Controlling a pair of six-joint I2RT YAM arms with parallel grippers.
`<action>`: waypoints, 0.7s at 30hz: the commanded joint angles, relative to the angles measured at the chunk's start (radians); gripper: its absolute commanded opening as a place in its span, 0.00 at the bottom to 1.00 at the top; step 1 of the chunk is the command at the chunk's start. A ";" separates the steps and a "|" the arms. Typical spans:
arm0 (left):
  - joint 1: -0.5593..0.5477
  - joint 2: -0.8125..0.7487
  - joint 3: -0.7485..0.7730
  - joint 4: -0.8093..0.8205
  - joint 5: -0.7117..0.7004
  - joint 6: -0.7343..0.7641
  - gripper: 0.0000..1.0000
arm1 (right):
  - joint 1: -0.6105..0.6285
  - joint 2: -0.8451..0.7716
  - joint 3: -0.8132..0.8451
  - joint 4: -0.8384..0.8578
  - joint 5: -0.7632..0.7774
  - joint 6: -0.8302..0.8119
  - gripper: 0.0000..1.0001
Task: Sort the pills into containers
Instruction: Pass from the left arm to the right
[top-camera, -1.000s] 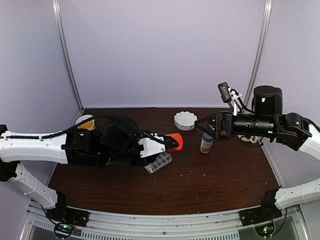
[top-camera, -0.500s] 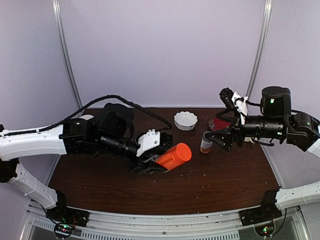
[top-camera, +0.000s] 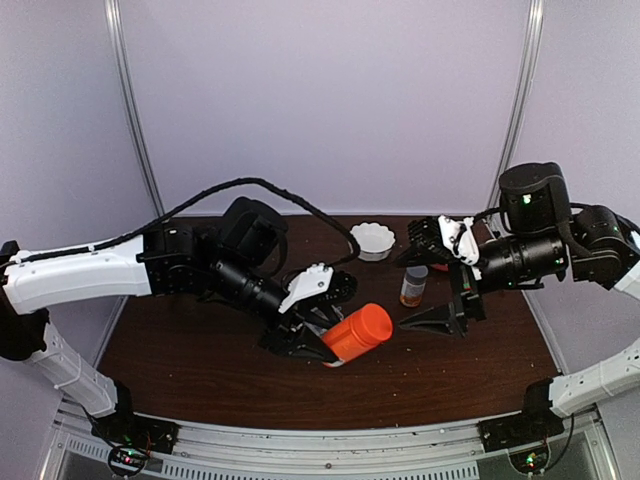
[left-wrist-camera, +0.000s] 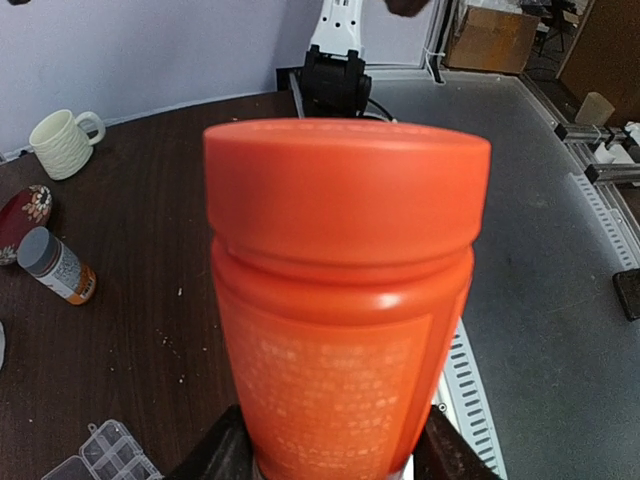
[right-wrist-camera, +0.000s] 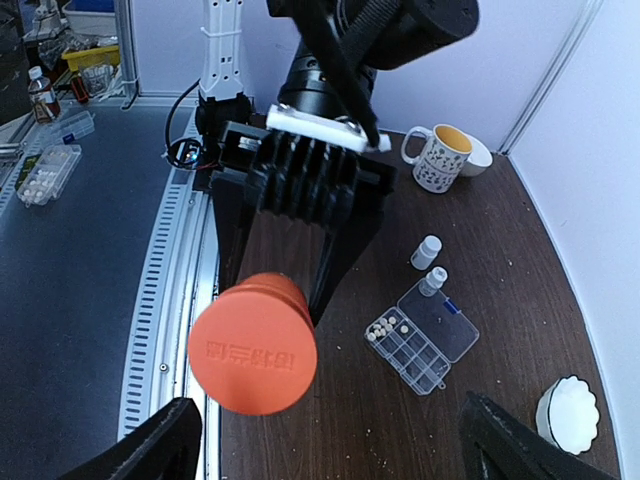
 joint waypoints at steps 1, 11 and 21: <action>0.004 0.016 0.050 -0.020 0.051 0.007 0.00 | 0.048 0.073 0.059 -0.055 -0.020 -0.041 0.91; 0.005 0.023 0.068 -0.037 0.053 0.011 0.00 | 0.096 0.148 0.100 -0.080 -0.008 -0.046 0.85; 0.004 0.029 0.076 -0.042 0.046 0.012 0.00 | 0.112 0.166 0.102 -0.086 0.007 -0.047 0.63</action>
